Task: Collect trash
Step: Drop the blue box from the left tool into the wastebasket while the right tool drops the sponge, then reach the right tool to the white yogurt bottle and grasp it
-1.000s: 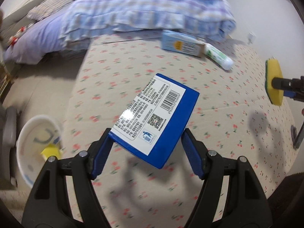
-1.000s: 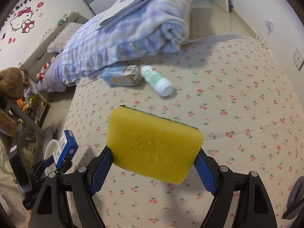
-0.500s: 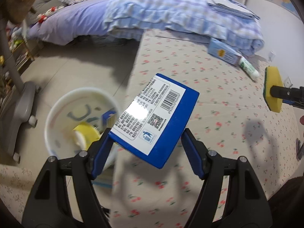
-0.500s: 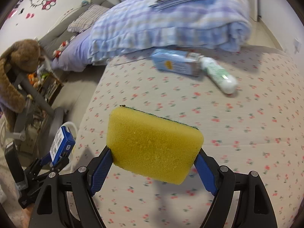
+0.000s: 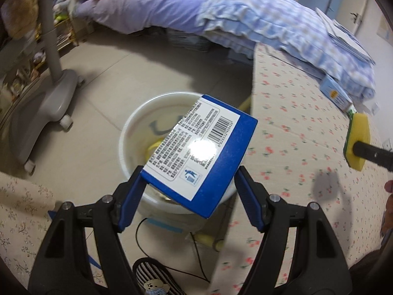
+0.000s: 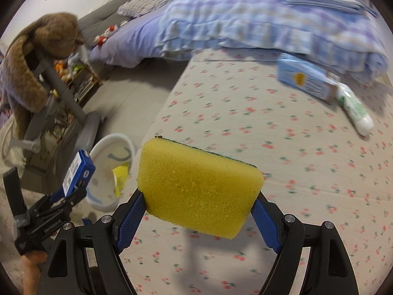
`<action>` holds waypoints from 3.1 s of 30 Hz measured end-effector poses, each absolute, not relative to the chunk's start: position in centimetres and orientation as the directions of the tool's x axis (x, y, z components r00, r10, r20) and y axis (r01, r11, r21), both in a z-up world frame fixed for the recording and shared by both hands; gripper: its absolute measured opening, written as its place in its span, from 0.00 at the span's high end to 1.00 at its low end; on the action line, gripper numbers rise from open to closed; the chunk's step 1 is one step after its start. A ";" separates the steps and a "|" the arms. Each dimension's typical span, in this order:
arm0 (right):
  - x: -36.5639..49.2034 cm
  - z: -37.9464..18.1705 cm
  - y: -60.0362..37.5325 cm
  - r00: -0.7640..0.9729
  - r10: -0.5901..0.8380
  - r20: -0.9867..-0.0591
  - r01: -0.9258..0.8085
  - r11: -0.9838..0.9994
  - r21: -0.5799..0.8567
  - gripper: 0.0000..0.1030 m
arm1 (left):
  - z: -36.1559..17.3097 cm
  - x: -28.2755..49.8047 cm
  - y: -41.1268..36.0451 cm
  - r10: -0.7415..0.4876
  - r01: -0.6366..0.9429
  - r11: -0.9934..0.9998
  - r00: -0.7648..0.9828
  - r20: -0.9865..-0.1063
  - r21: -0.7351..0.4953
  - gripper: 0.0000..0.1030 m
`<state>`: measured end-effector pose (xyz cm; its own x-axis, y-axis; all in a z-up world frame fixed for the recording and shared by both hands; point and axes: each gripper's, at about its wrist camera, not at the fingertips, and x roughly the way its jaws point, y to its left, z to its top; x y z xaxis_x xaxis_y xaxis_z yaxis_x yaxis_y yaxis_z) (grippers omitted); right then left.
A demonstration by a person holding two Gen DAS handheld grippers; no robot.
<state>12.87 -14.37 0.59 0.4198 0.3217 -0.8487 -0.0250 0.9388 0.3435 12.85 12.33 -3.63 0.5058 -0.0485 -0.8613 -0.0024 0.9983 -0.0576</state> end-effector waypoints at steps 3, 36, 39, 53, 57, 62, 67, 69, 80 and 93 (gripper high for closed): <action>13.3 0.3 -11.9 0.409 0.337 -0.848 -0.064 0.938 0.341 0.18 | -3.9 12.9 13.5 -0.048 -0.017 0.998 0.512 -0.858 -0.066 0.28; 18.2 -0.9 1.7 0.484 0.461 -0.744 -0.217 0.887 0.408 0.06 | -3.9 11.6 19.2 0.075 -0.165 0.986 0.429 -0.900 0.004 0.05; 18.1 -1.1 1.4 0.483 0.438 -0.758 -0.203 0.898 0.390 0.06 | -3.9 11.7 19.1 0.075 -0.165 0.986 0.431 -0.899 0.003 0.05; 16.1 -0.2 -5.4 0.541 0.333 -0.772 -0.095 0.936 0.338 0.06 | -3.1 11.6 17.9 0.023 -0.139 0.989 0.444 -0.896 -0.044 0.05; 15.4 0.0 -8.2 0.562 0.280 -0.779 -0.071 0.954 0.291 0.06 | -2.8 11.8 16.7 0.000 -0.118 0.991 0.451 -0.893 -0.059 0.05; 14.3 -0.5 -12.4 0.573 0.235 -0.785 -0.039 0.965 0.261 0.06 | -2.1 12.3 13.9 -0.042 -0.073 0.994 0.465 -0.884 -0.086 0.05; 14.0 -1.0 -17.1 0.570 0.183 -0.801 0.010 0.973 0.230 0.06 | -1.8 13.3 10.5 -0.072 -0.029 0.995 0.463 -0.883 -0.097 0.05; 14.1 -1.0 -18.9 0.572 0.167 -0.803 0.030 0.974 0.224 0.06 | -1.7 13.6 9.0 -0.081 -0.014 0.995 0.462 -0.883 -0.098 0.05; 16.4 -2.4 -29.9 0.569 0.044 -0.821 0.207 0.959 0.195 0.06 | -1.8 15.9 1.6 -0.099 0.039 0.995 0.457 -0.884 -0.091 0.05; 20.6 -6.5 -36.9 0.484 -0.051 -0.873 0.246 0.966 0.080 0.19 | -2.0 19.4 -5.9 -0.133 0.050 0.991 0.417 -0.899 -0.124 0.05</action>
